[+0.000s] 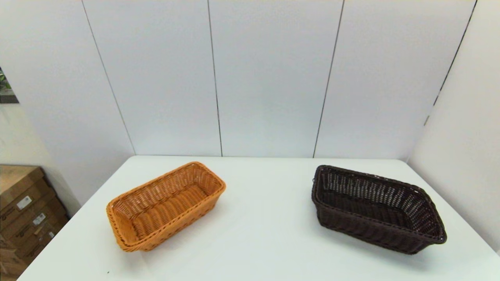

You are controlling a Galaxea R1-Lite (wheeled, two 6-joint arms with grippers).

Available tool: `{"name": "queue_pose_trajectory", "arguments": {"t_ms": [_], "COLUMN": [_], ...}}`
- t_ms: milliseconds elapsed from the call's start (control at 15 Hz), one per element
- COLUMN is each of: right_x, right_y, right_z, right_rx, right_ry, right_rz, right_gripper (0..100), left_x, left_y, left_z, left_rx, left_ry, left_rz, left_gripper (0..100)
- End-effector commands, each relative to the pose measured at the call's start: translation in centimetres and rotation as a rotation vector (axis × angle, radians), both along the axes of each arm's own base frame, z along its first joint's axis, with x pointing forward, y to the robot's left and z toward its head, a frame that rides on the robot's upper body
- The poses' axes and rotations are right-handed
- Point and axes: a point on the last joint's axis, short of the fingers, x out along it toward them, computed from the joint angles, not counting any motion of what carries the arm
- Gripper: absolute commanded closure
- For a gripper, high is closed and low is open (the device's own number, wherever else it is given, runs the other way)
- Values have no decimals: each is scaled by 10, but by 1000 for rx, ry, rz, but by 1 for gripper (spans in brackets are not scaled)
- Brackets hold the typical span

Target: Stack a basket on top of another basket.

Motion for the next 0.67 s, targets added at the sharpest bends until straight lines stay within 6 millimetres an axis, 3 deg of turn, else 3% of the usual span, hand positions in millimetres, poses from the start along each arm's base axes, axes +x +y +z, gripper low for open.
{"name": "queue_pose_trajectory", "arguments": {"t_ms": [67, 667], "right_x": [0, 0], "right_y": [0, 0], "right_z": [0, 0], "right_rx": [0, 0], "right_ry": [2, 2], "right_rz": [0, 0], "right_gripper": [0, 0], "left_x": [0, -5], "left_y": [0, -1], "left_z": [-1, 0], "left_rx": [4, 42], "left_ry": [3, 92], "left_rz": [1, -30], "left_gripper": [0, 0]}}
